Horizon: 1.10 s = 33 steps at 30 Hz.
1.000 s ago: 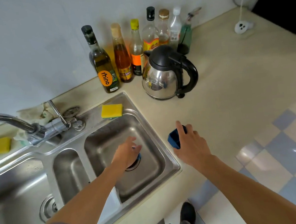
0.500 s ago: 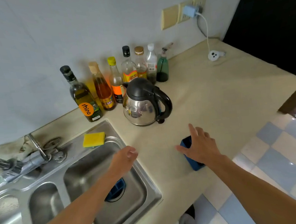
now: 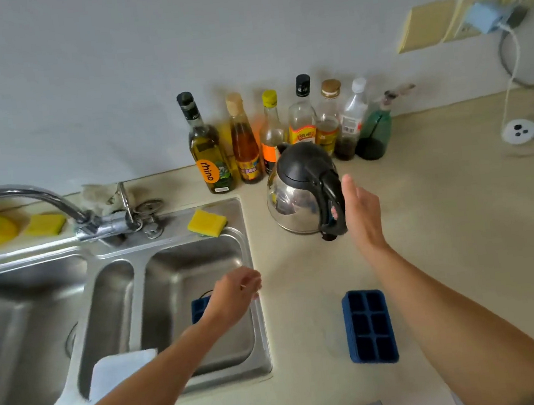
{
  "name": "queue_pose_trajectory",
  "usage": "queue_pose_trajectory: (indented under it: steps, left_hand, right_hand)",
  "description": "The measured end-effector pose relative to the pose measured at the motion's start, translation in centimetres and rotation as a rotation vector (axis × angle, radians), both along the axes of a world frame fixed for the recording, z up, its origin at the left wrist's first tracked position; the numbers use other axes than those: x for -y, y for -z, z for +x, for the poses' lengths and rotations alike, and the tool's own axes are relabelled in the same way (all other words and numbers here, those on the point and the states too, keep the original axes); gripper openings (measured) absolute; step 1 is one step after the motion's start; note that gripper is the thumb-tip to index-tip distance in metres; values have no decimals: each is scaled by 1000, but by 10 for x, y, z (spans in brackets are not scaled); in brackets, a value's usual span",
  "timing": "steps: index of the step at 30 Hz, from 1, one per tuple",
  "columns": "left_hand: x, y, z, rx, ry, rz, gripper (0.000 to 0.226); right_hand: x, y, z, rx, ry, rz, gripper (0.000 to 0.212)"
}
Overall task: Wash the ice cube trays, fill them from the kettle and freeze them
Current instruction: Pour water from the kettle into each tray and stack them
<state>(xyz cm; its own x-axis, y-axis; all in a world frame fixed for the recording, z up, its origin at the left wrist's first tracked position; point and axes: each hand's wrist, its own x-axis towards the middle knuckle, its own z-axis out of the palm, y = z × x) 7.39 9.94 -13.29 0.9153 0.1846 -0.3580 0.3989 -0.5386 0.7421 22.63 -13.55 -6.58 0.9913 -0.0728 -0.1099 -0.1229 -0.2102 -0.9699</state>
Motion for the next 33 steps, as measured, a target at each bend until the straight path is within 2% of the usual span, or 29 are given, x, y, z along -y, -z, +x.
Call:
queue_pose_trajectory:
  steps: [4, 8, 13, 18, 22, 24, 30, 33]
  left_hand:
    - [-13, 4, -23, 7, -98, -8, 20]
    - [-27, 8, -34, 15, -135, -50, 19]
    - [-41, 15, -32, 18, -93, -144, 19]
    - [-55, 15, -38, 12, -71, -274, 20]
    - [-65, 20, -43, -17, -154, -441, 14]
    - [-68, 22, -43, -15, -203, -503, 19]
    - [-67, 20, -63, -32, -303, -694, 31]
    - [-70, 17, -72, -26, -354, -722, 24]
  right_hand:
    - [-9, 6, 6, -7, -5, 133, 62]
    - [-14, 5, 0, -40, 24, 121, 63]
    - [-37, 9, -36, -78, 157, 120, 66]
    - [-57, 7, -85, -136, 247, 138, 65]
    - [-73, 6, -135, -140, 263, 102, 67]
    - [-79, 4, -159, -160, 276, 91, 63]
    - [-88, -10, -212, -189, 257, 98, 56]
    - [-86, -19, -228, -184, 200, 90, 58]
